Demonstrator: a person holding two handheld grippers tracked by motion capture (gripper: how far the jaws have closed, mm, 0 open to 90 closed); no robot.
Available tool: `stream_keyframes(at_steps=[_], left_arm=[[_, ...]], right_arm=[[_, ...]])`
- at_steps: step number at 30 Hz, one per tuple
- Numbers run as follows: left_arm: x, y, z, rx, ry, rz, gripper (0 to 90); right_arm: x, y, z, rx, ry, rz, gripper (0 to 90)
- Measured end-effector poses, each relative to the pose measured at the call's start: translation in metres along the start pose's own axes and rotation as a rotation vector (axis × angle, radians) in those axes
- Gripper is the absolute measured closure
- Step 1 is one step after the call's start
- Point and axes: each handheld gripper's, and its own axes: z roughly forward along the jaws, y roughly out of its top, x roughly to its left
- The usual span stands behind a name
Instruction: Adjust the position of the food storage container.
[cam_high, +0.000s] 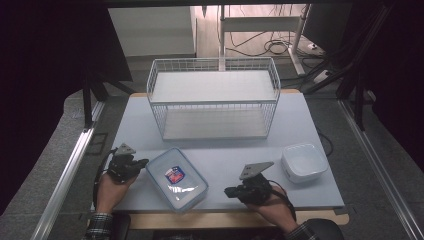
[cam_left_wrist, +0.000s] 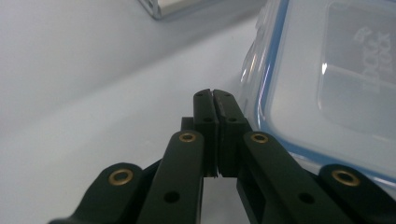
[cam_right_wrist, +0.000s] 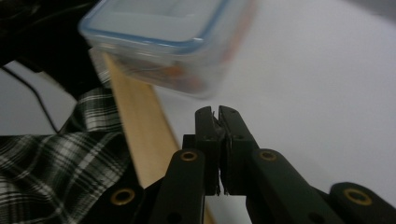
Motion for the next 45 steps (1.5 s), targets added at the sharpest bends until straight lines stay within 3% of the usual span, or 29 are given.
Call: stream_keyframes(at_steps=[4,9,14,17,20,31,33,34,36,45], left_arm=[[-0.001,0.001,0.0,0.005,0.004,-0.006,89.6],[-0.004,0.002,0.001,0.009,-0.012,-0.002,89.8],[-0.017,0.007,0.005,0.02,-0.029,0.038,89.9],[-0.02,0.008,0.006,0.02,-0.039,0.036,89.9],[-0.024,0.009,0.008,0.021,-0.059,0.042,89.9],[-0.04,0.015,0.014,0.029,-0.085,0.043,90.0],[-0.046,0.017,0.016,0.037,-0.093,0.057,90.0],[-0.046,0.017,0.016,0.037,-0.093,0.057,90.0],[-0.05,0.018,0.018,0.039,-0.117,0.057,90.0],[-0.063,0.021,0.023,0.047,-0.164,0.079,90.0]], right_arm=[[0.014,0.007,0.02,0.019,0.045,-0.023,86.4],[0.023,0.008,0.032,0.016,0.088,-0.015,86.5],[0.023,0.006,0.034,0.02,0.059,-0.02,87.2],[0.02,0.003,0.032,0.018,0.055,-0.007,87.3],[0.013,0.001,0.023,0.016,0.006,0.001,87.3],[-0.014,-0.006,0.005,-0.015,-0.086,0.074,86.7],[-0.02,-0.007,0.0,-0.017,-0.133,0.089,86.7],[-0.02,-0.007,0.0,-0.017,-0.133,0.089,86.7],[-0.028,-0.009,-0.005,-0.025,-0.177,0.114,86.7],[-0.046,-0.011,-0.014,-0.033,-0.26,0.163,86.6]])
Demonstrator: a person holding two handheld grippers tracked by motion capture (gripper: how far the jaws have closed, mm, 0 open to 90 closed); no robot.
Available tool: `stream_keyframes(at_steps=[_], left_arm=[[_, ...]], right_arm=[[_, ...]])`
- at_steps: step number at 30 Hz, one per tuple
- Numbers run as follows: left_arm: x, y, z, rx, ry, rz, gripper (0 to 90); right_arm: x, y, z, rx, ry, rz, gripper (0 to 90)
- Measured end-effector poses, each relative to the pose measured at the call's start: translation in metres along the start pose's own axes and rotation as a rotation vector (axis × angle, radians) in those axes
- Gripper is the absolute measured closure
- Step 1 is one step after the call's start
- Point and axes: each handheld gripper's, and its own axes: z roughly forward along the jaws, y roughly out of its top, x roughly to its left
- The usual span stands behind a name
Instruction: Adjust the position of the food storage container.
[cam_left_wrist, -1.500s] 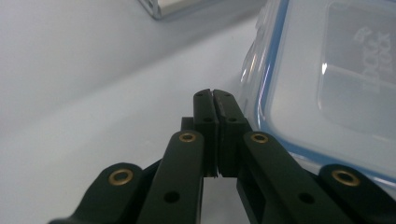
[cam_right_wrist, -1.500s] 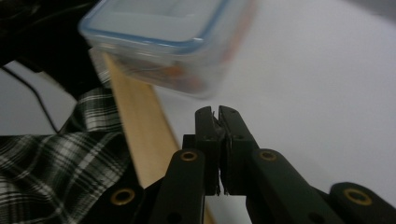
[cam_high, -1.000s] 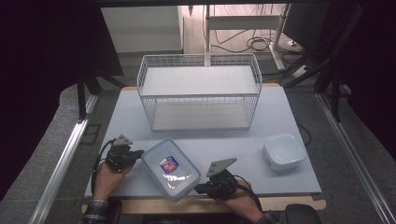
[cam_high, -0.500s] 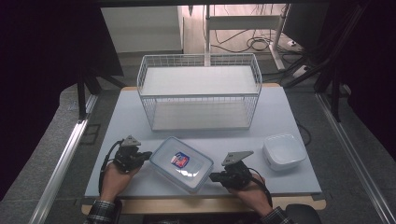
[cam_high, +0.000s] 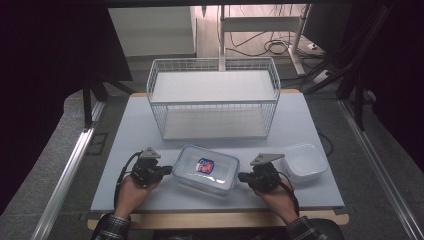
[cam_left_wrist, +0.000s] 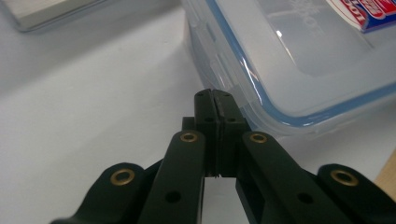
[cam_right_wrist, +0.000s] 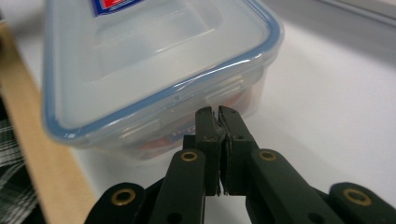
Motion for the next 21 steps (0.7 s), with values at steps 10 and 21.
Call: stream_keyframes(at_steps=[10,21], left_arm=[[-0.016,0.004,0.008,0.017,-0.033,0.03,89.5],[-0.025,0.003,0.014,0.061,-0.033,0.071,86.2]], right_arm=[[-0.025,0.011,-0.004,-0.039,-0.094,0.064,86.7],[-0.037,0.017,0.002,-0.02,-0.109,0.073,85.8]])
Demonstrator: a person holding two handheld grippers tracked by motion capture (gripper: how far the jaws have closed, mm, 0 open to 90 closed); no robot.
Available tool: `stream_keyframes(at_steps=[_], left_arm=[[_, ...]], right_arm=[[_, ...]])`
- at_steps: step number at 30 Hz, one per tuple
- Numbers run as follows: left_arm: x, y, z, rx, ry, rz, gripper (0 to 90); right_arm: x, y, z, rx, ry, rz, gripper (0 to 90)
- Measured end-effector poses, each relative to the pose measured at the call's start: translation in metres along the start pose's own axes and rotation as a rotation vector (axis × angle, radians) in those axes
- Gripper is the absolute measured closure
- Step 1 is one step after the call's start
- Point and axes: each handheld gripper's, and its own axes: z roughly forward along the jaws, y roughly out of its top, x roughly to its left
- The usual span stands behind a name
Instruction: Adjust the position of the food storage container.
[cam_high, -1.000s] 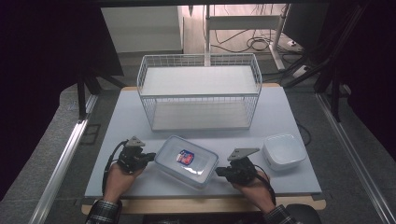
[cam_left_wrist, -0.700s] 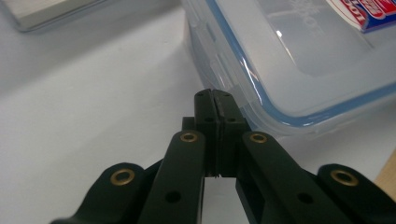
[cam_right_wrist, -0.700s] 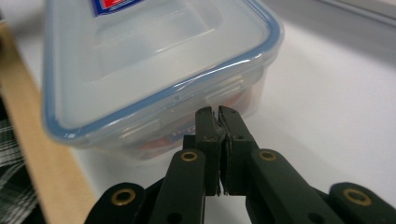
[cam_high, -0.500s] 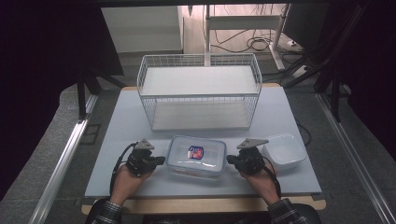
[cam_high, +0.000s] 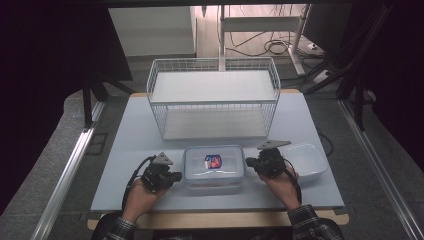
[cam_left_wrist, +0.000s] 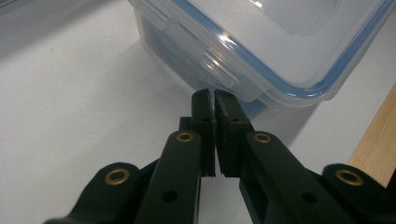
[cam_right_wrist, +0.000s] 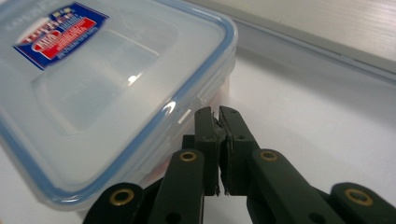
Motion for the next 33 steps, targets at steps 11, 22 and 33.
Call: stream_keyframes(at_steps=[11,22,33], left_arm=[[0.003,-0.002,-0.006,-0.038,0.044,0.003,84.4],[0.004,-0.01,-0.024,-0.169,0.043,-0.004,38.7],[0.001,-0.01,-0.022,-0.176,0.051,0.004,11.6]], right_arm=[[0.005,0.0,-0.006,0.002,-0.038,-0.053,79.9],[0.003,-0.003,-0.036,-0.084,0.041,-0.059,48.1],[0.006,-0.006,-0.035,-0.093,0.102,-0.048,20.6]])
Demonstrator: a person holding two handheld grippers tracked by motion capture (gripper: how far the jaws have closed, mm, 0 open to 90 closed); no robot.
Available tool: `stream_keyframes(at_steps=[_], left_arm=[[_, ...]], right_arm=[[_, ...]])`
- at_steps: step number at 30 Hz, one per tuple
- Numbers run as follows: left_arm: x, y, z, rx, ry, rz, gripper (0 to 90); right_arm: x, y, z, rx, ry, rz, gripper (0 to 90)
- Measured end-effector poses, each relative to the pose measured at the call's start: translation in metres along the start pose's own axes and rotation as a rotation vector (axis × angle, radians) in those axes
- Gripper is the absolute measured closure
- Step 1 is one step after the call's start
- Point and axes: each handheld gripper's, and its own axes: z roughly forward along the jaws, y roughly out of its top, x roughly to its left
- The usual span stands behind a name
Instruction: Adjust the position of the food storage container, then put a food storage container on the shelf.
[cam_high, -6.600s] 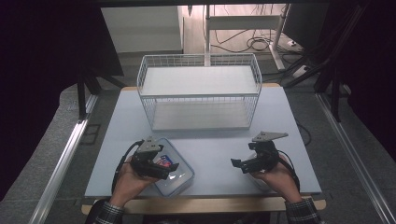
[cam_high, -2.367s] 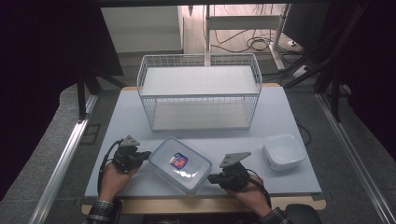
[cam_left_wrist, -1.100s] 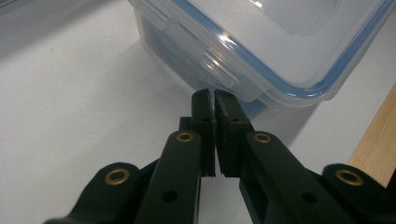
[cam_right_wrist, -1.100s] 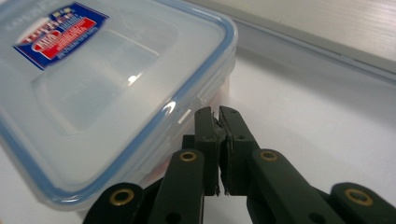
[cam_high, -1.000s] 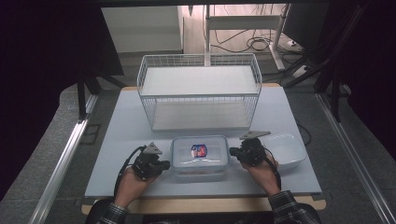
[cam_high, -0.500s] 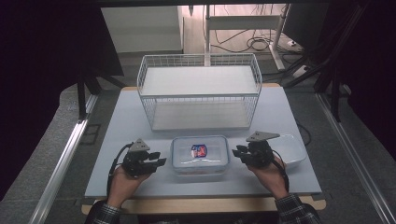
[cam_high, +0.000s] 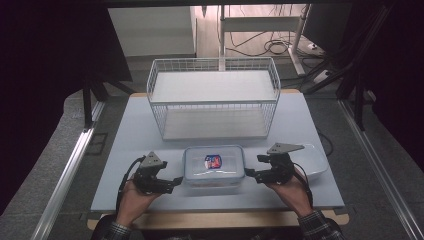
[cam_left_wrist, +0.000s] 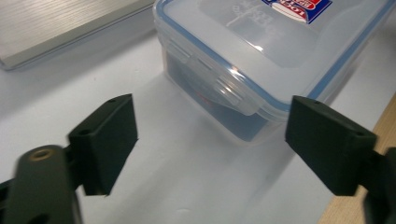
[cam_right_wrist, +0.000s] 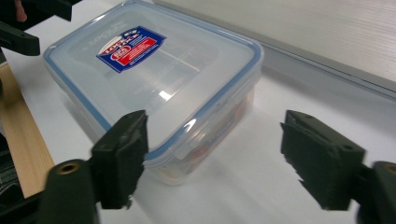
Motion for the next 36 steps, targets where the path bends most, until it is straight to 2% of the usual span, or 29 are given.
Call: stream_keyframes(at_steps=[1,2,3,6,7,9,10,14,15,16,18,19,20,21,22,26,28,30,32,33,35,36], left_arm=[[-0.001,0.0,0.002,-0.018,0.008,0.029,10.0],[-0.001,0.0,0.002,-0.018,0.008,0.029,8.8],[-0.003,-0.001,0.003,-0.034,0.023,0.083,8.4],[-0.003,-0.001,0.005,-0.053,0.023,0.093,6.8],[-0.002,0.0,0.006,-0.047,0.017,0.071,6.7],[-0.002,0.001,0.006,-0.042,0.019,0.058,6.7],[-0.002,0.003,0.006,-0.025,0.033,0.039,6.5],[-0.003,0.006,0.004,-0.013,0.047,0.017,3.9],[-0.002,0.008,0.002,-0.037,0.019,-0.004,3.9],[-0.001,0.009,0.002,-0.049,0.011,-0.012,5.2],[-0.001,0.01,0.002,-0.055,0.007,-0.016,6.3],[-0.001,0.011,0.002,-0.054,0.016,-0.006,7.5],[0.0,0.013,0.003,-0.049,0.017,-0.004,8.1],[0.0,0.014,0.004,-0.049,0.018,-0.005,9.1],[0.001,0.015,0.005,-0.053,0.015,-0.006,10.5],[0.004,0.019,0.006,-0.056,0.018,-0.001,16.8],[0.007,0.021,0.009,-0.054,0.01,-0.006,17.4],[0.01,0.023,0.014,-0.045,-0.006,-0.011,17.3],[0.012,0.026,0.019,-0.028,-0.008,-0.007,17.0],[0.013,0.028,0.026,-0.013,-0.024,-0.009,17.2],[0.015,0.028,0.028,-0.019,-0.051,-0.037,18.2],[0.015,0.028,0.028,-0.019,-0.051,-0.037,18.2]], right_arm=[[0.001,0.0,0.002,0.008,0.008,-0.012,17.1],[0.001,0.0,0.002,0.008,0.008,-0.012,17.1],[0.003,0.001,0.005,0.009,0.005,-0.017,13.6],[0.003,0.002,0.007,0.004,0.006,-0.019,11.3],[0.004,0.003,0.008,-0.01,-0.004,-0.025,9.4],[0.004,0.003,0.008,-0.012,-0.002,-0.024,8.7],[0.006,0.005,0.008,-0.016,-0.005,-0.028,5.6],[0.009,0.008,0.01,-0.017,-0.018,-0.014,3.3],[0.01,0.009,0.011,-0.006,-0.021,-0.014,4.0],[0.011,0.009,0.011,-0.002,-0.029,-0.023,5.2],[0.012,0.01,0.011,0.003,-0.036,-0.025,7.3],[0.012,0.013,0.011,0.018,-0.031,-0.007,12.1],[0.011,0.015,0.011,0.032,-0.02,0.003,14.7],[0.009,0.016,0.01,0.043,0.011,0.014,17.7],[0.008,0.018,0.01,0.042,0.024,0.021,19.1],[0.007,0.022,0.011,0.027,0.019,0.014,22.1],[0.005,0.024,0.013,0.027,0.017,0.021,23.6],[-0.001,0.026,0.019,0.042,0.035,0.034,26.4],[-0.002,0.026,0.021,0.043,0.042,0.039,27.1],[-0.004,0.027,0.026,0.061,0.053,0.053,28.3],[-0.006,0.027,0.031,0.079,0.049,0.057,29.0],[-0.006,0.027,0.031,0.079,0.049,0.057,29.0]])
